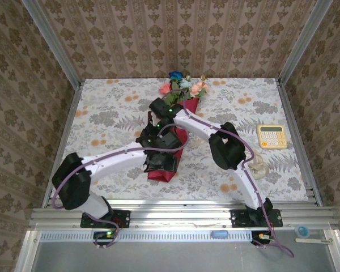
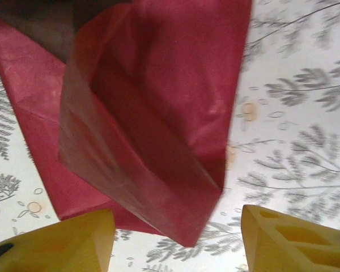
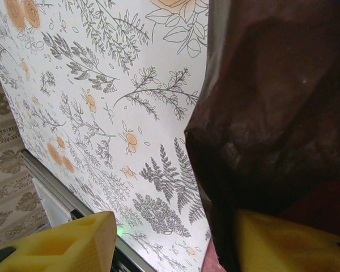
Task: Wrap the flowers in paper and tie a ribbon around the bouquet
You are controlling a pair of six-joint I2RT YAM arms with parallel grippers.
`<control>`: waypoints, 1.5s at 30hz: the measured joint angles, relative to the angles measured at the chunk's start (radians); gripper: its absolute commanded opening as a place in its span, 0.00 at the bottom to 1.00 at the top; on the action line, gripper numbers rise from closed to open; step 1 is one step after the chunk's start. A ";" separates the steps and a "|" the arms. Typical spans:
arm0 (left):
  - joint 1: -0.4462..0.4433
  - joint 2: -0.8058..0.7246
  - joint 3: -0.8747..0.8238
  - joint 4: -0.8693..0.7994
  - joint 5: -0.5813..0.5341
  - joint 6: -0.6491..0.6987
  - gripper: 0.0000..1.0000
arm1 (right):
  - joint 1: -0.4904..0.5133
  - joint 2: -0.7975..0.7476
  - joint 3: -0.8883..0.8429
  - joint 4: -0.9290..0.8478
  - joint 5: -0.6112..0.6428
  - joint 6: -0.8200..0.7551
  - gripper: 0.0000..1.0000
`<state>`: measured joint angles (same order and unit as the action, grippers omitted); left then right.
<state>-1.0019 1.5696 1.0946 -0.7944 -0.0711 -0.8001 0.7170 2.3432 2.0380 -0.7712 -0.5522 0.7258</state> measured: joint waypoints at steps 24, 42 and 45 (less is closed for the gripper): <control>0.037 -0.193 -0.218 0.081 0.042 -0.123 0.31 | -0.266 -0.535 -0.560 0.100 0.174 0.055 0.55; 0.201 -0.431 -0.535 0.319 0.187 -0.314 0.09 | -0.180 -0.495 -1.006 0.612 0.087 0.282 0.57; 0.213 -0.432 -0.566 0.338 0.206 -0.332 0.08 | -0.158 -0.519 -1.060 0.721 0.065 0.321 0.54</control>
<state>-0.7891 1.1374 0.5289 -0.4564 0.1345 -1.1320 0.5594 1.8240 0.9783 -0.0505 -0.4873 1.0470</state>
